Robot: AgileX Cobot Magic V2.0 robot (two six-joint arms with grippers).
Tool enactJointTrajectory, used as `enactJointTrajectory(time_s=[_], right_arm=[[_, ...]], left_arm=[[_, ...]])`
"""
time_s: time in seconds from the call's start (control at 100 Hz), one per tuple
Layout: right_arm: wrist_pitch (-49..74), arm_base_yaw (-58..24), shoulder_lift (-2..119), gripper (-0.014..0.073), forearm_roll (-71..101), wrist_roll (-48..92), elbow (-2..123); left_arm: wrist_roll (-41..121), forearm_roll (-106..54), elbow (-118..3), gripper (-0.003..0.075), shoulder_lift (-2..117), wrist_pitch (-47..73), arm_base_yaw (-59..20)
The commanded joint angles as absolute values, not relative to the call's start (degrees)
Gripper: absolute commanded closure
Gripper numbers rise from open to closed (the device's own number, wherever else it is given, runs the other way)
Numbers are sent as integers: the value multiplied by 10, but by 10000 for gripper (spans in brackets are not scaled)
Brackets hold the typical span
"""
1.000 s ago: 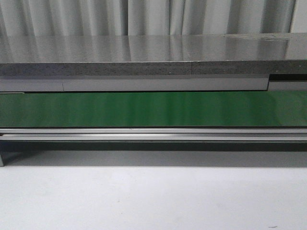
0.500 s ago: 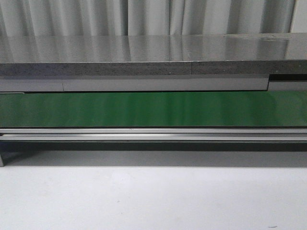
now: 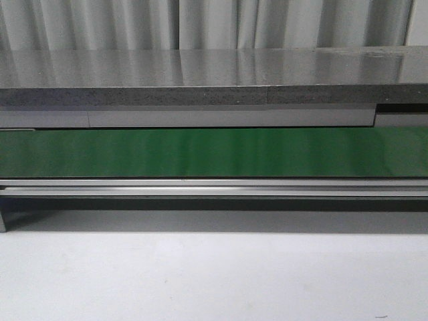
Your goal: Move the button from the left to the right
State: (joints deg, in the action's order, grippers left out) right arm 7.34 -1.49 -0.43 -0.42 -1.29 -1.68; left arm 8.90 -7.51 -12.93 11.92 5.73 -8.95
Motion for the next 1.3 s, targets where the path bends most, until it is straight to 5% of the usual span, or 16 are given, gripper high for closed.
enactJointTrajectory(time_s=[0.0, 0.61, 1.29], right_arm=[[27, -14, -14, 662, -11, -12, -17], [27, -14, -14, 662, -11, -12, -17], [27, -14, -14, 662, -11, -12, -17]], left_arm=[[20, -26, -123, 715, 103, -6, -73], [-9, 8, 22, 715, -24, -9, -14], [-9, 7, 23, 715, -24, 0, -14]])
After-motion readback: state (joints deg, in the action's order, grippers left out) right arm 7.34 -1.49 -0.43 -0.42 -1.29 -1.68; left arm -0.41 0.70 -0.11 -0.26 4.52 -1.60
